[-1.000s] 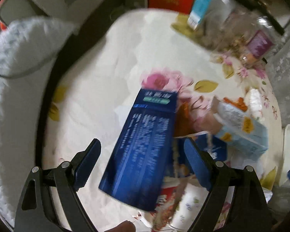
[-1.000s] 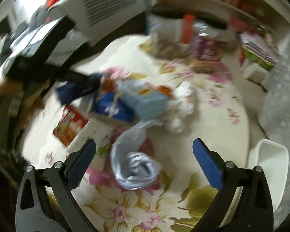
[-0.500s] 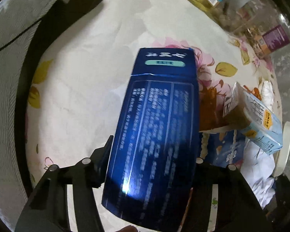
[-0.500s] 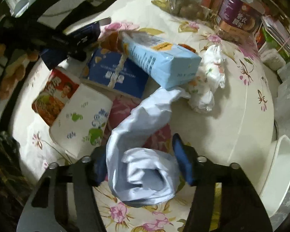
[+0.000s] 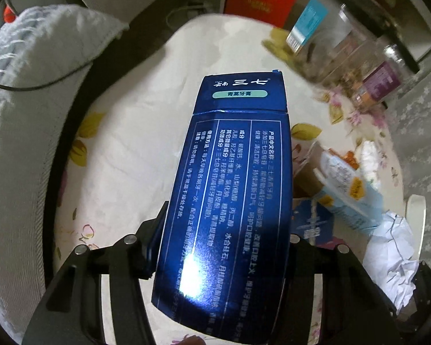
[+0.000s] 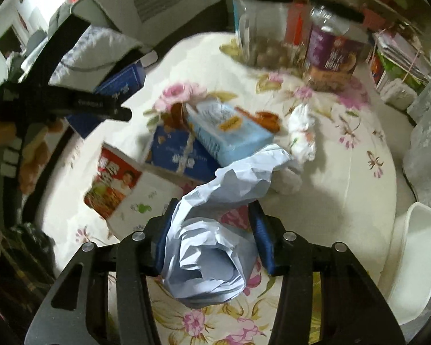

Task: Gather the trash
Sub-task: 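Carry box and paper over the white bin and release both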

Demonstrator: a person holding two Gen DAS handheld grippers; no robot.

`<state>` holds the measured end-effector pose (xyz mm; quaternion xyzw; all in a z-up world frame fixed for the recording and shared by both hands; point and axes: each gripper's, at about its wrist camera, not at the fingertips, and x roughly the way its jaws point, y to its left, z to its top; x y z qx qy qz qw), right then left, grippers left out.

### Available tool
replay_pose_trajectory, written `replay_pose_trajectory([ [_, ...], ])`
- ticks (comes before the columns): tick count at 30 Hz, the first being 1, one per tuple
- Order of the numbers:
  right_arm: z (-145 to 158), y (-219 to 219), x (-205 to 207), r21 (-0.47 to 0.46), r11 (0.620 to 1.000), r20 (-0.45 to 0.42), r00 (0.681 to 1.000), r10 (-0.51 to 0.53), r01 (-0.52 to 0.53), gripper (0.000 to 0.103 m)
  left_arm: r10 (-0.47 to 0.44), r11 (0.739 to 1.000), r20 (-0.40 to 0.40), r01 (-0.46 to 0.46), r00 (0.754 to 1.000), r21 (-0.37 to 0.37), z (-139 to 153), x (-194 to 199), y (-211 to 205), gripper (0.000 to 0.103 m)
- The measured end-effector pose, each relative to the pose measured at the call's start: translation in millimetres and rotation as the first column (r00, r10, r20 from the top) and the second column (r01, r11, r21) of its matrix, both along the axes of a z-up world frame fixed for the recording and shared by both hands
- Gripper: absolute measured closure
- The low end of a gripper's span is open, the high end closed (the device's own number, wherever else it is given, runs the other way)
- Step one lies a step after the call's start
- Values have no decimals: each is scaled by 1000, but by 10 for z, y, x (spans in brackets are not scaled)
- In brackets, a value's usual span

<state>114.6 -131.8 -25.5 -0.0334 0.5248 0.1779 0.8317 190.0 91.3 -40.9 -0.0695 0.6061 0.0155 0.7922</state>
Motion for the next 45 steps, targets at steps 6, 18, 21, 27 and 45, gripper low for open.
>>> replay_pose_trajectory([
  [6, 275, -90, -36, 43, 997, 182, 981, -73, 67, 57, 53, 998, 150, -59, 987, 35, 223, -173, -60, 49],
  [18, 617, -387, -46, 92, 964, 419, 868, -264, 249, 56, 138, 969, 487, -218, 863, 112, 764, -487, -483, 49],
  [21, 641, -461, -59, 103, 953, 443, 845, -301, 285, 56, 125, 962, 557, -237, 821, 134, 877, -579, -647, 49],
  [27, 721, -599, -137, 114, 934, 489, 799, -349, 338, 56, 107, 957, 636, -252, 764, 142, 1022, -721, -933, 49],
  [45, 893, -1312, -396, 164, 865, 546, 686, -481, 475, 55, 76, 977, 661, -189, 746, 101, 1029, -918, -1741, 49],
])
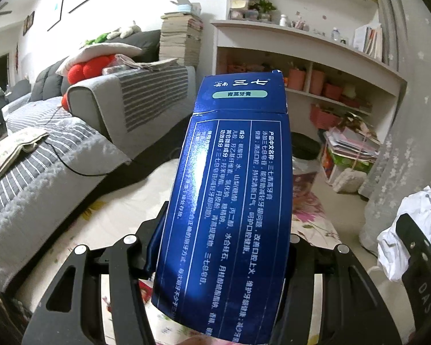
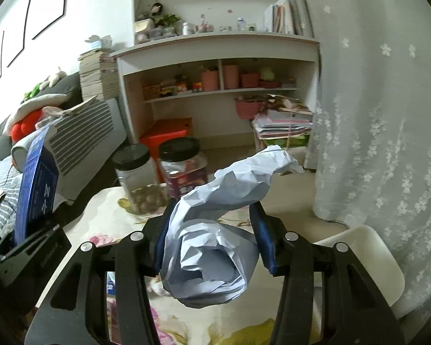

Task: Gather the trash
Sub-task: 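Carry box and paper over the white bin and release both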

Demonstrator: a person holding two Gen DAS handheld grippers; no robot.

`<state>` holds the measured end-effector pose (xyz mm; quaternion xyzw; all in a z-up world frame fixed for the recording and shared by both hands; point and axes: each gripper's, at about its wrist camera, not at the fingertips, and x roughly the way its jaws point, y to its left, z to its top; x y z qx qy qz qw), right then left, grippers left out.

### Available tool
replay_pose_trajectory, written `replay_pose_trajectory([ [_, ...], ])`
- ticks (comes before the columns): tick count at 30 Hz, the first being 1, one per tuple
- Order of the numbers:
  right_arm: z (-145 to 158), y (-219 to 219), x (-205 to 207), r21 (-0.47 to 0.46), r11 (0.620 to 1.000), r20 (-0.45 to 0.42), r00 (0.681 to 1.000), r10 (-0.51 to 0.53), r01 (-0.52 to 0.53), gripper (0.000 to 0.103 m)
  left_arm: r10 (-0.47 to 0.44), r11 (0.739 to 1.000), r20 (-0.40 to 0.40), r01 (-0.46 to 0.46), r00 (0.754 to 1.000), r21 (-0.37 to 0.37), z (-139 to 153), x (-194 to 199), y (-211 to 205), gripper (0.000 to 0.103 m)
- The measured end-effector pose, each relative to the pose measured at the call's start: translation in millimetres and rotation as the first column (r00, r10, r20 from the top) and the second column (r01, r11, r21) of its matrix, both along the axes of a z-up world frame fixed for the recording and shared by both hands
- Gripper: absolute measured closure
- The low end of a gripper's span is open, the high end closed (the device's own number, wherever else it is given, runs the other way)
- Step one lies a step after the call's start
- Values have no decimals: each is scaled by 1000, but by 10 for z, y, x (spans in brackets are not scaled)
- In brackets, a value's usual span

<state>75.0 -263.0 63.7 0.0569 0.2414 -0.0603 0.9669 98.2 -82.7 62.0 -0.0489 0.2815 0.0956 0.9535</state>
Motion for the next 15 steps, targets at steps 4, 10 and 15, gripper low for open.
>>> replay_pose_trajectory([
  [4, -2, -192, -48, 7, 999, -1, 999, -35, 35, 55, -32, 999, -4, 32, 999, 1, -1, -30, -189, 49],
  [10, -27, -520, -132, 11, 995, -8, 995, -98, 98, 55, -86, 996, -10, 86, 996, -1, 6, -56, -498, 49],
  [15, -70, -865, -191, 21, 986, -30, 986, -167, 167, 55, -139, 990, -23, 139, 990, 9, -32, -67, -794, 49],
])
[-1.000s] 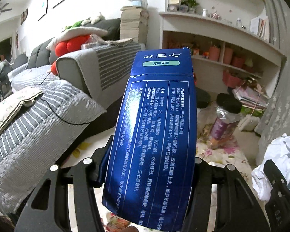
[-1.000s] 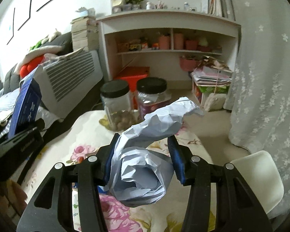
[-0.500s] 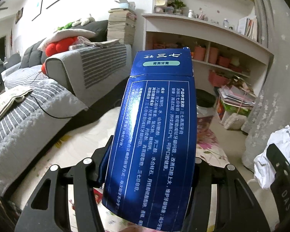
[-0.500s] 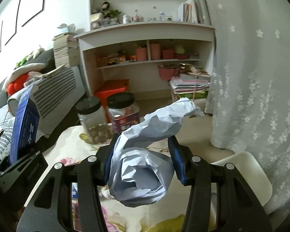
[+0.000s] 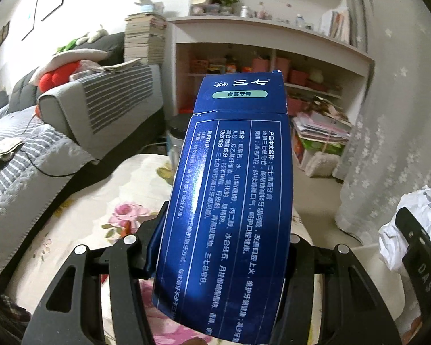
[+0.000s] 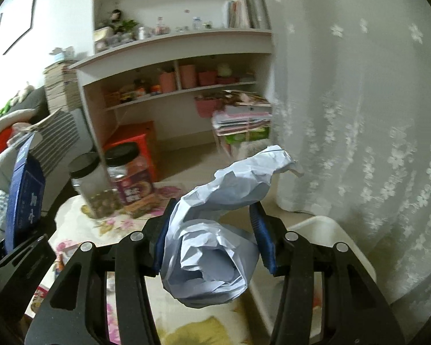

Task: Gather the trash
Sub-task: 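Carry box and paper over the white bin and release both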

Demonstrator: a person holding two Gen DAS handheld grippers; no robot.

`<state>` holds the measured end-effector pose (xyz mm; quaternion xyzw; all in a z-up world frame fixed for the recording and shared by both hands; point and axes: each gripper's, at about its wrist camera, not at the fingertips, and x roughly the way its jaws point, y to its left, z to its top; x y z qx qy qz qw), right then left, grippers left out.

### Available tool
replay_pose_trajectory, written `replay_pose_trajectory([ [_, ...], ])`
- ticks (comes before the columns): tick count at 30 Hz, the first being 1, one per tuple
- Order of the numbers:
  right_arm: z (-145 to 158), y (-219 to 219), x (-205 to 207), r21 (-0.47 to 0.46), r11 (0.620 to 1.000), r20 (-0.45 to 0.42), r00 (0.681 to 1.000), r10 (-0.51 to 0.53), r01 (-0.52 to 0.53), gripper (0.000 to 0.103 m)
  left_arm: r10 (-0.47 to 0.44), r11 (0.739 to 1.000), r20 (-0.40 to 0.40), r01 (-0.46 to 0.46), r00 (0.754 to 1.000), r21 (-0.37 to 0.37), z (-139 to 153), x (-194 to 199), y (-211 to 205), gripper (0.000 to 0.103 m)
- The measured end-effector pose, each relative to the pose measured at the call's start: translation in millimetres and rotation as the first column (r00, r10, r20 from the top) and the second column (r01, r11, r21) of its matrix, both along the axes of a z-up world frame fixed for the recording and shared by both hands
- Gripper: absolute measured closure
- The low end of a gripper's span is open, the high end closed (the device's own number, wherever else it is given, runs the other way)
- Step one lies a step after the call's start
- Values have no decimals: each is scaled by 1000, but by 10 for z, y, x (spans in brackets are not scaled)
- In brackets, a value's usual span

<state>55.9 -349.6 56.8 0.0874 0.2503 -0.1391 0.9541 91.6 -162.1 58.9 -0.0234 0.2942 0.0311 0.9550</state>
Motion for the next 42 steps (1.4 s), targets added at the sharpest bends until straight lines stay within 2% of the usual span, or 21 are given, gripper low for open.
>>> replay_pose_trajectory([
  [5, -34, -451, -55, 41, 995, -18, 996, -88, 88, 55, -56, 998, -10, 56, 998, 11, -42, -28, -321, 49],
  [8, -59, -680, -71, 65, 990, -36, 991, -126, 128, 52, -92, 996, -13, 93, 996, 19, -48, -43, -529, 49],
  [13, -65, -1126, -198, 116, 964, -41, 971, -234, 237, 30, -151, 988, -16, 151, 988, 24, -46, -66, -868, 49],
  [18, -8, -1456, -392, 147, 937, -16, 948, -319, 318, 24, -217, 976, -33, 218, 976, 28, -71, -94, -1236, 49],
  [25, 38, -1881, -689, 188, 885, 2, 901, -435, 427, 16, -316, 947, -62, 319, 947, 48, -153, -186, -1817, 49],
  [34, 65, -2300, -1015, 254, 820, 16, 845, -534, 513, 14, -423, 901, -103, 430, 900, 60, -213, -304, -2467, 48],
  [35, 68, -2326, -1047, 260, 815, 19, 841, -540, 518, 14, -436, 894, -113, 444, 893, 63, -228, -312, -2545, 40],
  [36, 73, -2358, -1082, 267, 807, 23, 834, -551, 526, 13, -452, 885, -118, 461, 884, 61, -234, -328, -2612, 26],
  [37, 77, -2384, -1109, 272, 801, 26, 828, -560, 533, 12, -461, 881, -118, 470, 880, 58, -231, -338, -2645, 22],
  [42, 94, -2435, -1171, 281, 790, 31, 817, -575, 545, 12, -472, 872, -110, 481, 875, 86, -201, -401, -2766, 20],
])
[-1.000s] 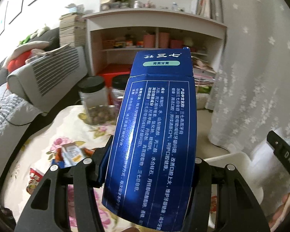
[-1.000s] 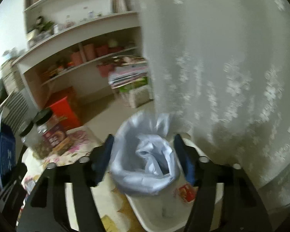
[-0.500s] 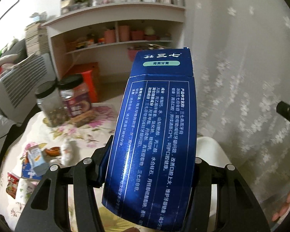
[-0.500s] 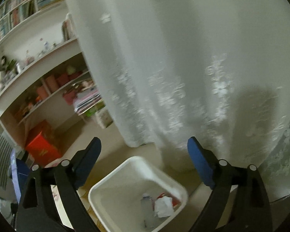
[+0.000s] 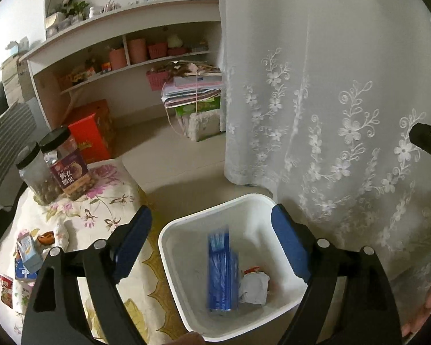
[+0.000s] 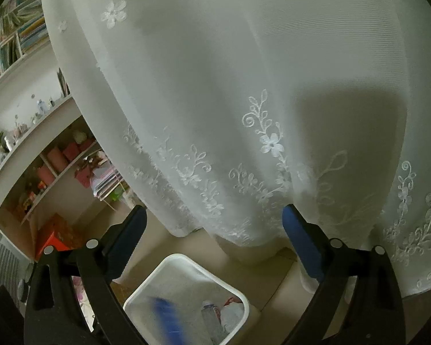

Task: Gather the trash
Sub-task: 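Carry box and paper over the white bin and release both, then move both tools back over the table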

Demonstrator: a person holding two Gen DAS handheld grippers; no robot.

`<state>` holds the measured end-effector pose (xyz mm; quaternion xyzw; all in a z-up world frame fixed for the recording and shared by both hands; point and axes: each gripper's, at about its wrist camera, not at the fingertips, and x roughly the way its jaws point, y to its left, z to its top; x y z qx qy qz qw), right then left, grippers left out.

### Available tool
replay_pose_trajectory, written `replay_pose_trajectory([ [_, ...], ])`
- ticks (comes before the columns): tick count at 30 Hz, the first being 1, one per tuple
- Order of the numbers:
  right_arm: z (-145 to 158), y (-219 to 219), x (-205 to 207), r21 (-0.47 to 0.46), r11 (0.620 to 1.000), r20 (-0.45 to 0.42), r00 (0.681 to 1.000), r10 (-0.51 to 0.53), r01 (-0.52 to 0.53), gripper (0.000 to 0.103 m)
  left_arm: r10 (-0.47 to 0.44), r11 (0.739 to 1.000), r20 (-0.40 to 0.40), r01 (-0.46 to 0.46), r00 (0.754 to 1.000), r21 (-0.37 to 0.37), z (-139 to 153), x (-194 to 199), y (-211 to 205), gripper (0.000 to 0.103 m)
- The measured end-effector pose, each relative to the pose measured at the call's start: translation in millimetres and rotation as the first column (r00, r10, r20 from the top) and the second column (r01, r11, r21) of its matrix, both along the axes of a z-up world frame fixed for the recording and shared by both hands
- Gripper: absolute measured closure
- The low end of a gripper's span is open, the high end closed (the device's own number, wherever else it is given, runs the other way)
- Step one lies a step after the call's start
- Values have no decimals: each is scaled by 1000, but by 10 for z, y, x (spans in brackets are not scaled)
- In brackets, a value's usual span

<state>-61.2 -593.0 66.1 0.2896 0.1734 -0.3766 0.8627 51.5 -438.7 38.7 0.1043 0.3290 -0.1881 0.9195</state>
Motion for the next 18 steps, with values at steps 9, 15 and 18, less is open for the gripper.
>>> replay_pose_trajectory([
  [9, 87, 237, 48, -83, 997, -11, 1000, 9, -10, 7, 51, 999, 28, -51, 998, 14, 71, 19, 251, 20],
  [15, 126, 527, 185, -155, 986, -44, 998, 53, -59, 7, 120, 993, 42, -120, 992, -1, 124, 84, 574, 17],
  [18, 141, 723, 265, -212, 974, -70, 995, 70, -84, 7, 164, 986, 43, -164, 986, -14, 158, 134, 772, 17],
])
